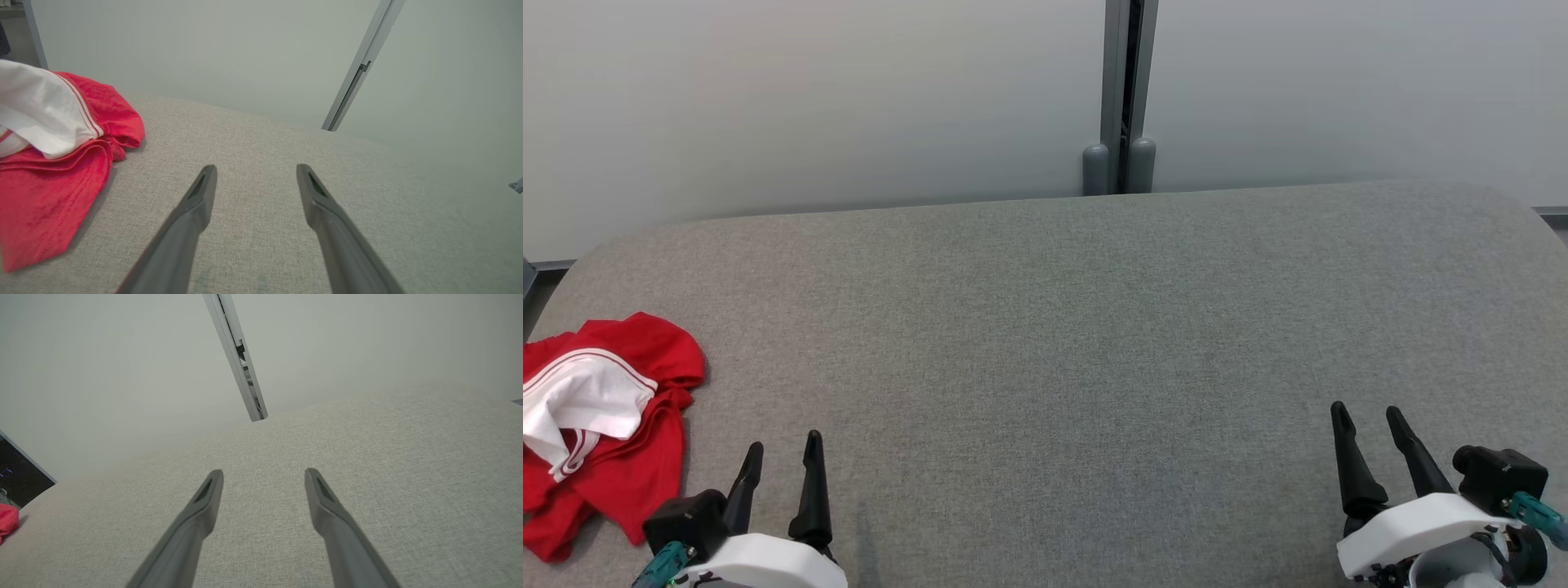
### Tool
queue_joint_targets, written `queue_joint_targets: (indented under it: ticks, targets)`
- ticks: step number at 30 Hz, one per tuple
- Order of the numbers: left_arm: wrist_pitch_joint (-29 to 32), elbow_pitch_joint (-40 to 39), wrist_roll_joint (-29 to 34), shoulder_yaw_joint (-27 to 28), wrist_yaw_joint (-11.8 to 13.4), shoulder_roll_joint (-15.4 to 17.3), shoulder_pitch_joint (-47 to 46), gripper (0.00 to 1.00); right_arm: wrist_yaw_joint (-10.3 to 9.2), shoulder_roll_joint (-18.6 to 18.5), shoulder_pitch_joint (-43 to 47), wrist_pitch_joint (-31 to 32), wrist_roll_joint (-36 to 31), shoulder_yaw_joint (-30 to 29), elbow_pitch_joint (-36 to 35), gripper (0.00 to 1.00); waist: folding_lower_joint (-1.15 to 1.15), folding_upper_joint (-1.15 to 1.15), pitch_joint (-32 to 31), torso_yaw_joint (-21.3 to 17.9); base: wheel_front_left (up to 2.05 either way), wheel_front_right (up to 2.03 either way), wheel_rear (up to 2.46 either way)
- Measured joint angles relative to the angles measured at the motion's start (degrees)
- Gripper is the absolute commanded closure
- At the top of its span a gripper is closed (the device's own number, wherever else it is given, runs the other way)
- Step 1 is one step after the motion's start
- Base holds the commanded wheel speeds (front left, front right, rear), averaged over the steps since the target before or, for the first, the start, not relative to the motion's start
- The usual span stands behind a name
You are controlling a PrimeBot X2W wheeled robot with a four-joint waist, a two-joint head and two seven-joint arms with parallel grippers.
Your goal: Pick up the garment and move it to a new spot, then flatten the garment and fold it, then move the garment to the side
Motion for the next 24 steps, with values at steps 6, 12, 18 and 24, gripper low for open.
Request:
queue_joint_targets:
  ticks: [6,12,18,24]
  targets:
    - [-0.82,0.51,2.69,-0.22,0.45,0.04,0.37,0.0,0.0,0.02,0.0,-0.76,-3.41,-0.03,0.22,0.0,0.0,0.0,-0.01,0.03,0.0,0.0,0.0]
    - [-1.41,1.12,5.09,-0.47,0.7,0.08,0.37,0.0,0.0,0.11,0.0,-1.52,-6.44,-0.4,0.34,0.0,0.0,0.0,-0.12,0.1,0.0,0.0,0.0]
    - [-2.15,1.15,7.17,-0.41,1.51,0.1,0.38,0.0,0.0,0.25,-0.13,-2.22,-9.43,-1.52,0.47,0.0,0.0,0.0,-0.17,0.09,0.0,0.0,0.0]
    - [-2.85,1.51,9.51,-0.1,1.85,0.15,0.43,0.0,0.0,0.35,-0.17,-2.93,-12.27,-2.32,0.58,0.0,0.0,0.0,-0.25,-0.14,0.0,0.0,0.0]
